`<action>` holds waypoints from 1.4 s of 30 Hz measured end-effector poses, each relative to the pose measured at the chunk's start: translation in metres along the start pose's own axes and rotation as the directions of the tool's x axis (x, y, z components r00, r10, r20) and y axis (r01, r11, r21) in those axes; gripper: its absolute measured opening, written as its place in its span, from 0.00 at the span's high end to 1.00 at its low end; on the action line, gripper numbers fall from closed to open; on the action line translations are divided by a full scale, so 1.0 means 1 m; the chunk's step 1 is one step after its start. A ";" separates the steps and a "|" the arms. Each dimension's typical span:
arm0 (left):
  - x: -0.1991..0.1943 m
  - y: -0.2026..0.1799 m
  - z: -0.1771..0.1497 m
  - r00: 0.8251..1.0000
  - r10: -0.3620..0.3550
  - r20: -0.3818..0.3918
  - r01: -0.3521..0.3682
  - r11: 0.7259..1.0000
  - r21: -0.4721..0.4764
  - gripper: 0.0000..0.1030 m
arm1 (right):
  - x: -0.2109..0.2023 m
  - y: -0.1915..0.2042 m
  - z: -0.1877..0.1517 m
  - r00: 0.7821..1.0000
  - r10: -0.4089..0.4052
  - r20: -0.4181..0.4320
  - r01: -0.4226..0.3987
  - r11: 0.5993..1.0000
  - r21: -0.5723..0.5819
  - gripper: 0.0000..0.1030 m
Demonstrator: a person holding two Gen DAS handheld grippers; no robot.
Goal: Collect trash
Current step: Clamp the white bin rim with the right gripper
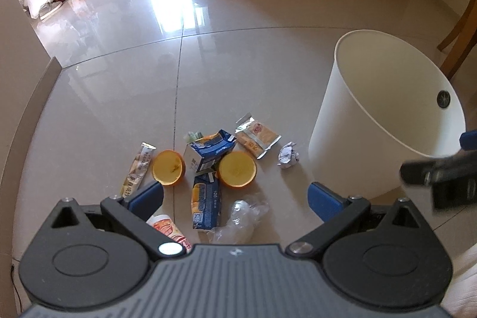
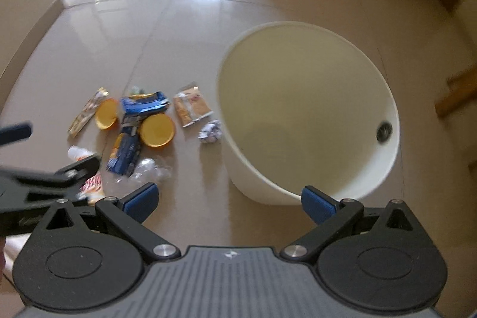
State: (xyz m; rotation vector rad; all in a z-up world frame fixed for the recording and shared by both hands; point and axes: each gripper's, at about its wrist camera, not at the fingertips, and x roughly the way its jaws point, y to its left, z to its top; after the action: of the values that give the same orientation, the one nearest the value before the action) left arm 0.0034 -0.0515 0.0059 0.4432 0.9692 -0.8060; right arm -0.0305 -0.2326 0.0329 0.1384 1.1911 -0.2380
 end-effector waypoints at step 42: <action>0.016 -0.009 0.002 0.981 -0.189 -0.046 0.195 0.953 0.233 0.01 | 0.099 -0.182 0.059 0.983 -0.171 -0.075 0.184 0.953 0.239 0.86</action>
State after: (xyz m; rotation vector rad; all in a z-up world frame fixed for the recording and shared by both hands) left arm 0.0023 -0.0652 -0.0063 0.5707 0.9513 -1.1020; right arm 0.0111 -0.4328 -0.0341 0.2558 1.2252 -0.5435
